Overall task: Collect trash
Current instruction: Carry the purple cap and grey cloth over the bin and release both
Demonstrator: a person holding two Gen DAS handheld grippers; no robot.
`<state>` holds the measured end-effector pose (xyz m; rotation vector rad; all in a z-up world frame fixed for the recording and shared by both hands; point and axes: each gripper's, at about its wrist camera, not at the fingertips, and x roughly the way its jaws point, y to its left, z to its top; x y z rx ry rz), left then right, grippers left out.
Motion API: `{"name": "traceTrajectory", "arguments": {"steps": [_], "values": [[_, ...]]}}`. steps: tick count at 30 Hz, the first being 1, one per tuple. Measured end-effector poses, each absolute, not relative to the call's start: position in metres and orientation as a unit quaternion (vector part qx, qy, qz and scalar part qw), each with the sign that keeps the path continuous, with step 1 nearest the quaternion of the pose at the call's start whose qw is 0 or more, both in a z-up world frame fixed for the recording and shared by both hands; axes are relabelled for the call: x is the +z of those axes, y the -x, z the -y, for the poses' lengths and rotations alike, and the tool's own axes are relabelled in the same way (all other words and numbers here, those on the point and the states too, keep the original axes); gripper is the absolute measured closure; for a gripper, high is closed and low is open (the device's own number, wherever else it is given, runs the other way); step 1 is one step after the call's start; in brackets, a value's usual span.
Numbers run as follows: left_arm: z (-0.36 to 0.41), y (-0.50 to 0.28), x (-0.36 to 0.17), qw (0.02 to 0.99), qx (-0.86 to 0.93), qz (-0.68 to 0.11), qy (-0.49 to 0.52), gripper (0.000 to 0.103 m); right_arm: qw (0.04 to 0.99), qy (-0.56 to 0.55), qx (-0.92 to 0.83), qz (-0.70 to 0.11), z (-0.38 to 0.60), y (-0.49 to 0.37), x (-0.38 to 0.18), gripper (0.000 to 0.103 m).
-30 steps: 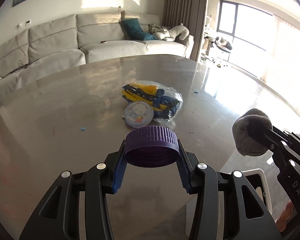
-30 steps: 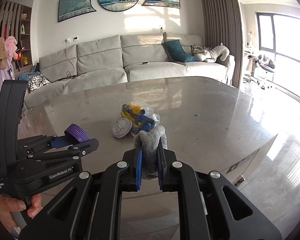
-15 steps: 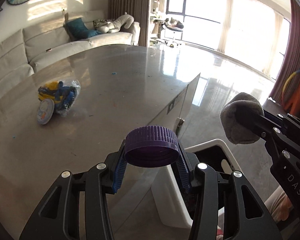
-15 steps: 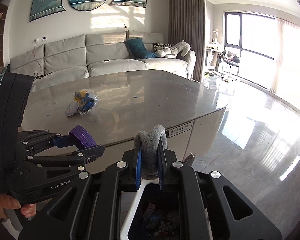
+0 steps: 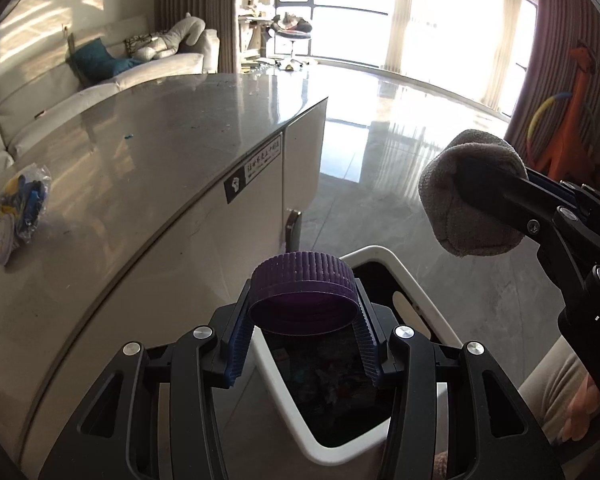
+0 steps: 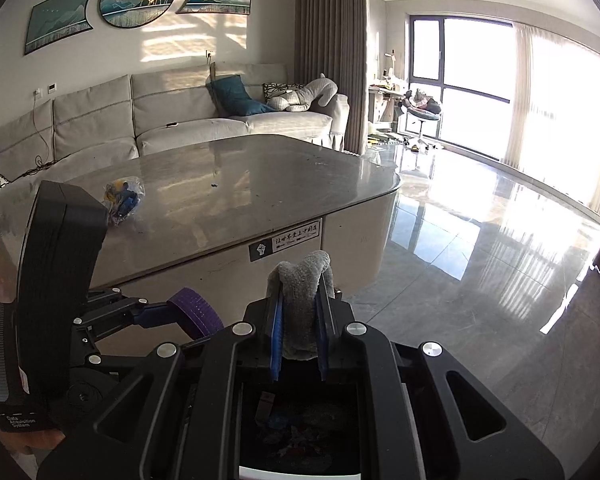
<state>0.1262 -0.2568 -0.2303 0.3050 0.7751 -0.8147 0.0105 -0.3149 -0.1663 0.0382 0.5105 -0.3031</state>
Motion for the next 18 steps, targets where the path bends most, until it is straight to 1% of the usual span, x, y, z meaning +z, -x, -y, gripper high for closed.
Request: {"name": "traceTrajectory", "arguments": {"steps": [11,12,13,14,15,18], "values": [[0.286,-0.112,-0.245,0.816,-0.407,-0.376,-0.165,0.057,0.949,-0.02,-0.167,-0.267,0.329,-0.008,-0.175,0.088],[0.287,-0.111,-0.247,0.817,-0.402,-0.378,-0.168,0.051,0.948,-0.021,-0.169,-0.269,0.331,-0.007,-0.176,0.088],[0.29,-0.112,-0.248,0.819,-0.391,-0.381,-0.175,0.019,0.947,-0.021,-0.171,-0.271,0.332,-0.006,-0.177,0.088],[0.291,-0.112,-0.25,0.824,-0.376,-0.383,-0.184,0.003,0.946,-0.023,-0.173,-0.272,0.334,-0.005,-0.178,0.088],[0.291,-0.111,-0.25,0.829,-0.369,-0.375,-0.187,0.005,0.946,-0.023,-0.174,-0.273,0.336,-0.004,-0.178,0.088],[0.295,-0.11,-0.252,0.825,-0.371,-0.377,-0.199,0.005,0.945,-0.025,-0.177,-0.275,0.336,-0.003,-0.179,0.088]]}}
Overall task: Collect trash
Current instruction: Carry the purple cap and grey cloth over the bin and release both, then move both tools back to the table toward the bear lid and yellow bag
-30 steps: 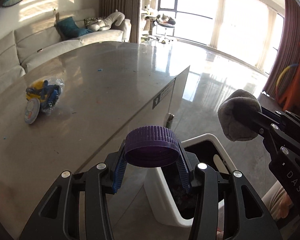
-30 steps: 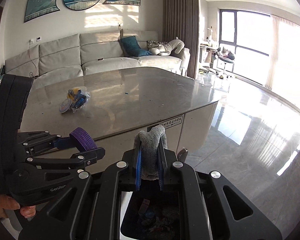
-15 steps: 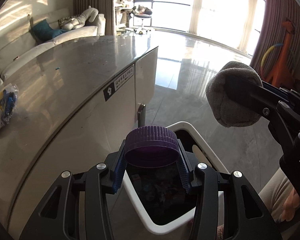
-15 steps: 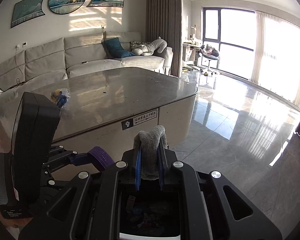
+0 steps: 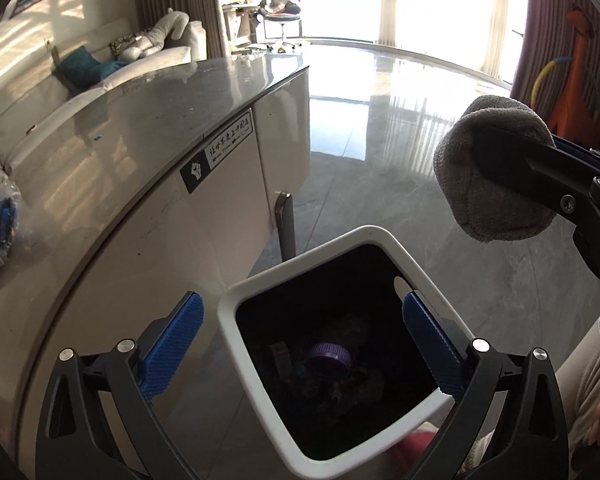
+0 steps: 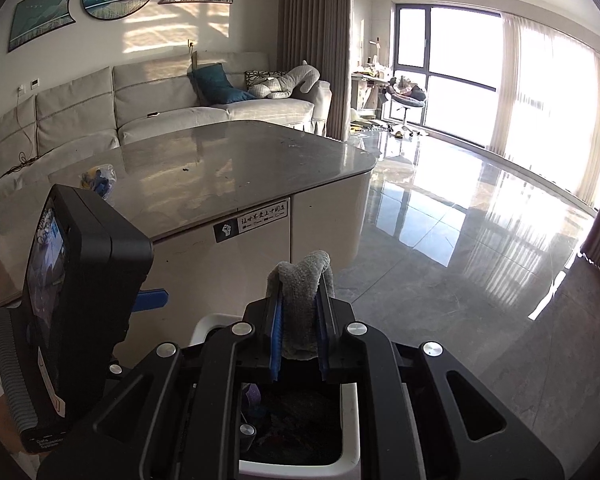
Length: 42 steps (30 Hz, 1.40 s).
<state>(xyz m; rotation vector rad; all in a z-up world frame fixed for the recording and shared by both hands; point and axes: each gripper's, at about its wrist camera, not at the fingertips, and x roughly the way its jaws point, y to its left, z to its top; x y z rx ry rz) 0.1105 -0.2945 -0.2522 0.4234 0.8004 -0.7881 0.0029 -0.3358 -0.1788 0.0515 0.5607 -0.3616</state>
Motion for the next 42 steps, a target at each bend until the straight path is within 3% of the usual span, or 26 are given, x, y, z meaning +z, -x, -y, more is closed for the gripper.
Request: {"name": "traceTrajectory", "arguments": {"steps": [10,26,27,28,29,42], "values": [[0.289,-0.115,-0.246,0.838,-0.348,-0.371,-0.196,0.005,0.943,-0.025,-0.174,-0.283,0.337,-0.008,-0.182,0.087],[0.215,-0.158,-0.225,0.894,-0.234,-0.366,-0.108,0.005,0.937,-0.02,-0.136,-0.322,0.319,-0.025,-0.197,0.084],[0.214,-0.157,-0.224,0.894,-0.235,-0.366,-0.107,0.005,0.936,-0.016,-0.136,-0.324,0.316,-0.027,-0.198,0.074],[0.214,-0.157,-0.223,0.894,-0.236,-0.366,-0.107,0.005,0.935,-0.011,-0.136,-0.327,0.314,-0.028,-0.198,0.052],[0.211,-0.156,-0.223,0.894,-0.236,-0.365,-0.107,0.005,0.935,-0.007,-0.133,-0.329,0.312,-0.03,-0.199,0.008],[0.19,-0.165,-0.213,0.905,-0.214,-0.355,-0.09,0.005,0.946,0.011,-0.14,-0.293,0.308,-0.035,-0.181,0.004]]}}
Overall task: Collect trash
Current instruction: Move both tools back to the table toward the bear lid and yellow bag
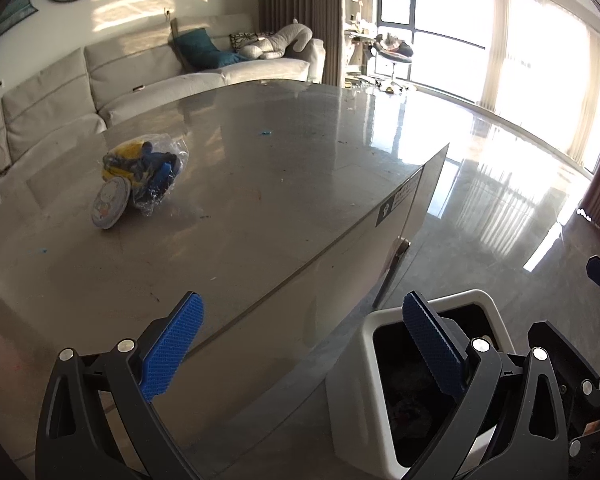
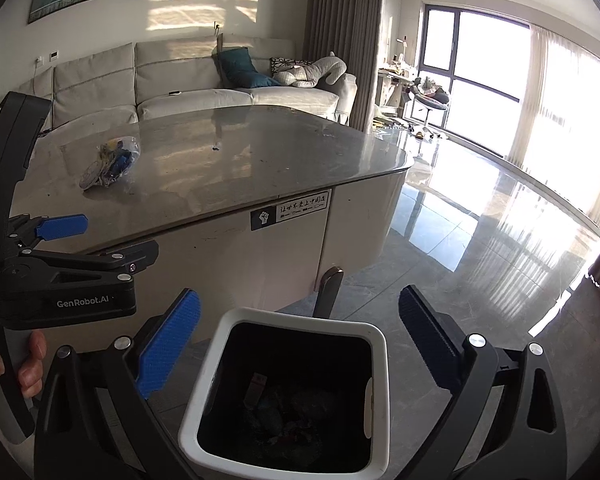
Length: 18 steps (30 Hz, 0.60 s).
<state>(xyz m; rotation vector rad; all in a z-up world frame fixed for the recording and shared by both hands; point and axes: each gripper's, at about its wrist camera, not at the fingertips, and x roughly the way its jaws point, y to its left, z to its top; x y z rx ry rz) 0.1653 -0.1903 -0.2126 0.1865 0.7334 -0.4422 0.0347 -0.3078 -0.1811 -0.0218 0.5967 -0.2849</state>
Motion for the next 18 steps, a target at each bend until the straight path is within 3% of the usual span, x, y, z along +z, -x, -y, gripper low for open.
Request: {"name": "traceTrajectory", "arguments": {"steps": [18], "values": [[0.104,-0.227,-0.181,0.928,-0.127,-0.348,-0.048,0.005,0.969,0.007,-0.051,-0.24,0.26,-0.111,-0.145,0.004]]}}
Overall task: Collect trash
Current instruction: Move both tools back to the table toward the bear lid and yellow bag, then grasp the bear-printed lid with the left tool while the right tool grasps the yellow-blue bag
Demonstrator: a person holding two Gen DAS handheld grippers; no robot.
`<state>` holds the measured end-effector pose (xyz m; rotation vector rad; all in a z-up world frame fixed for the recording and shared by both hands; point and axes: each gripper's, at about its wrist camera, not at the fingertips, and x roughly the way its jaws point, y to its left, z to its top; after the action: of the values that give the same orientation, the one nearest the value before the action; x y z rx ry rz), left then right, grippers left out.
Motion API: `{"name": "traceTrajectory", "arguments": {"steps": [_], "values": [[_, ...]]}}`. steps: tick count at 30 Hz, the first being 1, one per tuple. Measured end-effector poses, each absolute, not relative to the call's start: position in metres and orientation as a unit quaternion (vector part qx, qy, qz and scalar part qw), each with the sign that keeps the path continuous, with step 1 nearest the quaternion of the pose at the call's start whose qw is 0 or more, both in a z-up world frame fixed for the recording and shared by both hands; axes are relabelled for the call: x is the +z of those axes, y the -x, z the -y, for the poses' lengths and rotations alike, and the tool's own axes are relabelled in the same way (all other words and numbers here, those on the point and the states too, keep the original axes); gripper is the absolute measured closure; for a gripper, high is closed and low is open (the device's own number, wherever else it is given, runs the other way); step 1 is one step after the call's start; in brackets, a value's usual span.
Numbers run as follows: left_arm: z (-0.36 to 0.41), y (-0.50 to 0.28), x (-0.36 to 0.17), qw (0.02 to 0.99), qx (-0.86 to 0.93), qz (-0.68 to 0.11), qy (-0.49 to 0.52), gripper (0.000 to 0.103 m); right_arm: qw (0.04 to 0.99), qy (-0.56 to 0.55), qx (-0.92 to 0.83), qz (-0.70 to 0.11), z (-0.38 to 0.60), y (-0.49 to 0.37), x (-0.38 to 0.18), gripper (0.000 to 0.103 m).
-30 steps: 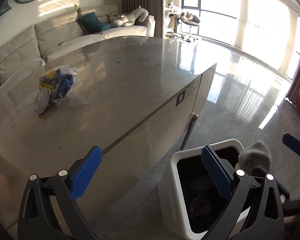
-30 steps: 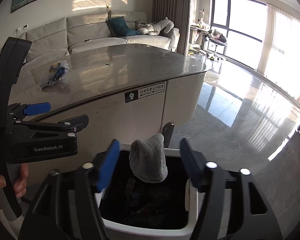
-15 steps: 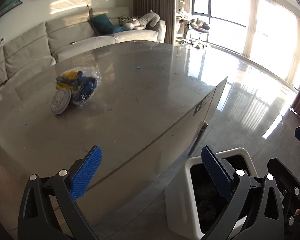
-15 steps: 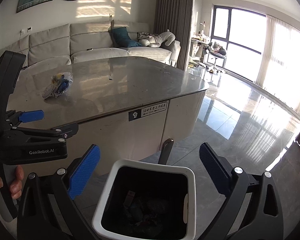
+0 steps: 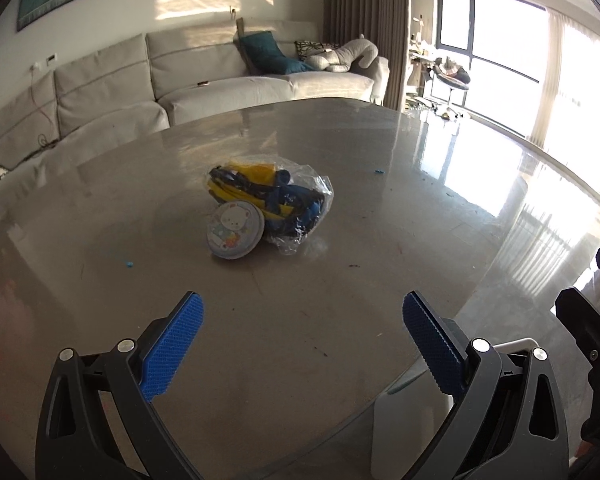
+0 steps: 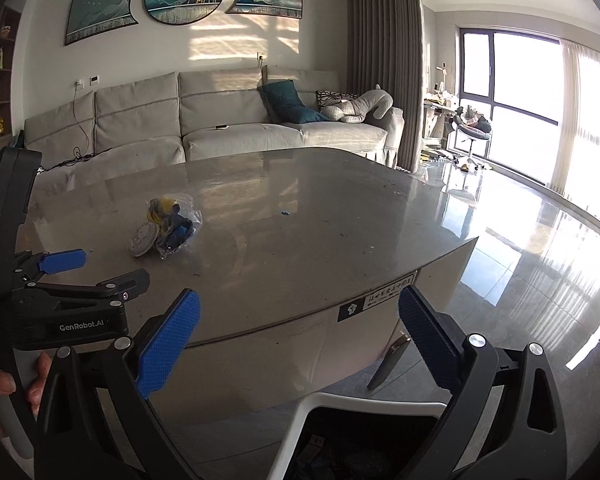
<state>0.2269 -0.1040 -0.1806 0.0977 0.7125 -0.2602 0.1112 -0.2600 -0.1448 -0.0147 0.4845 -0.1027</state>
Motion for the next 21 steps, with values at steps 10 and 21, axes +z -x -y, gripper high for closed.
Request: {"name": "traceTrajectory", "arguments": {"steps": [10,21], "values": [[0.065,-0.274,-0.172,0.93,-0.113,-0.343,-0.066,0.005,0.976,0.044,-0.005,-0.212,0.22,-0.176,-0.128,0.004],[0.05,-0.326,-0.189,0.918,-0.133,-0.368,-0.069,0.005,0.975,0.06,0.02,-0.215,0.199,-0.225,-0.143,0.004]]}}
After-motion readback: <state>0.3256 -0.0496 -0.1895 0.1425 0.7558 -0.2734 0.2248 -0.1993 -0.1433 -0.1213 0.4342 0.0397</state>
